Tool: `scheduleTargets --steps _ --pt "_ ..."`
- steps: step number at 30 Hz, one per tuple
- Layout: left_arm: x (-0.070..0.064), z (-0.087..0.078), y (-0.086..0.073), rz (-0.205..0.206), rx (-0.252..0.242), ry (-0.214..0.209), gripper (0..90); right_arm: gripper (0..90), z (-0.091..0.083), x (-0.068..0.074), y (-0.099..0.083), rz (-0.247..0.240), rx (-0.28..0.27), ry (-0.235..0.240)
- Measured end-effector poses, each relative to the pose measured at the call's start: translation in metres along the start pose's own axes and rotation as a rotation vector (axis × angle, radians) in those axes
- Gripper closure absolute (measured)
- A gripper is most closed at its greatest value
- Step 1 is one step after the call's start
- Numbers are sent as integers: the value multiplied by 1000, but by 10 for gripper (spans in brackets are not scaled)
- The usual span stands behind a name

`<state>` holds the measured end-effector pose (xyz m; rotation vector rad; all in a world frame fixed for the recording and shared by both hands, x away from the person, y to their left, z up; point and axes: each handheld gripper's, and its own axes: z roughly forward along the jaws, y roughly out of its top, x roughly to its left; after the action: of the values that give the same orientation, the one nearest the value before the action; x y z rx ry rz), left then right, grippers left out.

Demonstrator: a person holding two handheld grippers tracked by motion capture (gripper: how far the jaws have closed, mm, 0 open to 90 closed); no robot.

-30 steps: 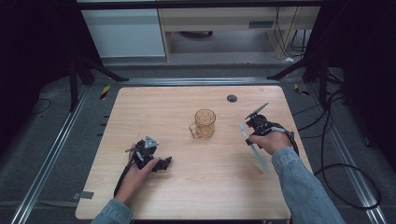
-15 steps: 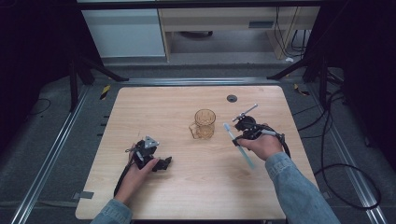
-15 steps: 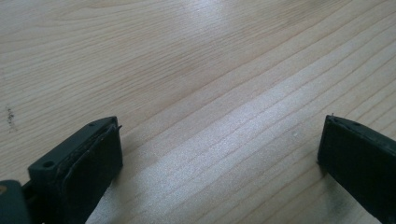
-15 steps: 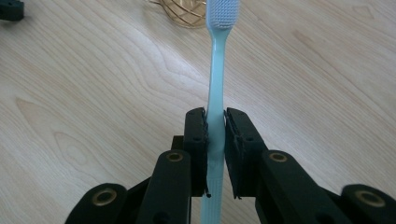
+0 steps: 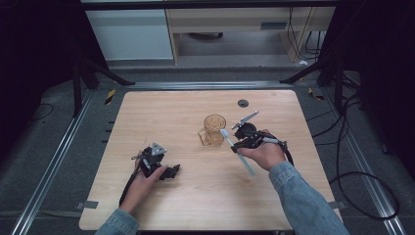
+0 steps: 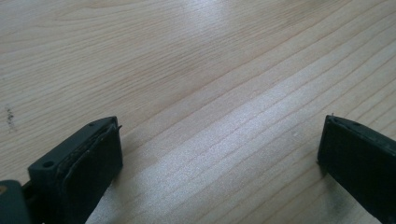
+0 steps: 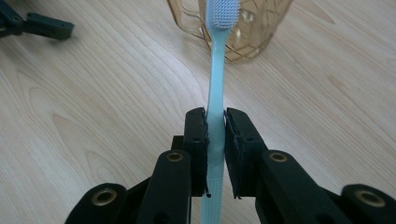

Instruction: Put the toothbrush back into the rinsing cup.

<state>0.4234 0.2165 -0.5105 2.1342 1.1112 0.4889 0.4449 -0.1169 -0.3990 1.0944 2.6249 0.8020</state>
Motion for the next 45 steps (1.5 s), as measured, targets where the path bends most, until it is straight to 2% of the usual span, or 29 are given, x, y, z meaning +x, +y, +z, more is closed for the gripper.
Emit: scheduleTargets --steps 12,19,25,26,35,36,38,42,45 --pt "0 0 0 3 0 0 0 794 3 23 11 -45 -75 20" --pt "0 0 0 3 0 0 0 794 8 31 17 -43 -112 26" --pt "0 0 0 3 0 0 0 794 15 39 22 -35 -141 26" --pt "0 0 0 3 0 0 0 794 17 43 24 -24 -160 21" --pt "0 0 0 3 0 0 0 794 24 54 26 -3 -208 -12" --pt "0 0 0 3 0 0 0 794 26 57 26 7 -232 -17" --pt "0 0 0 4 0 0 0 794 27 58 27 15 -237 -20" --pt "0 0 0 3 0 0 0 794 29 65 28 23 -283 -39" --pt "0 0 0 3 0 0 0 794 28 70 31 45 -341 -50"
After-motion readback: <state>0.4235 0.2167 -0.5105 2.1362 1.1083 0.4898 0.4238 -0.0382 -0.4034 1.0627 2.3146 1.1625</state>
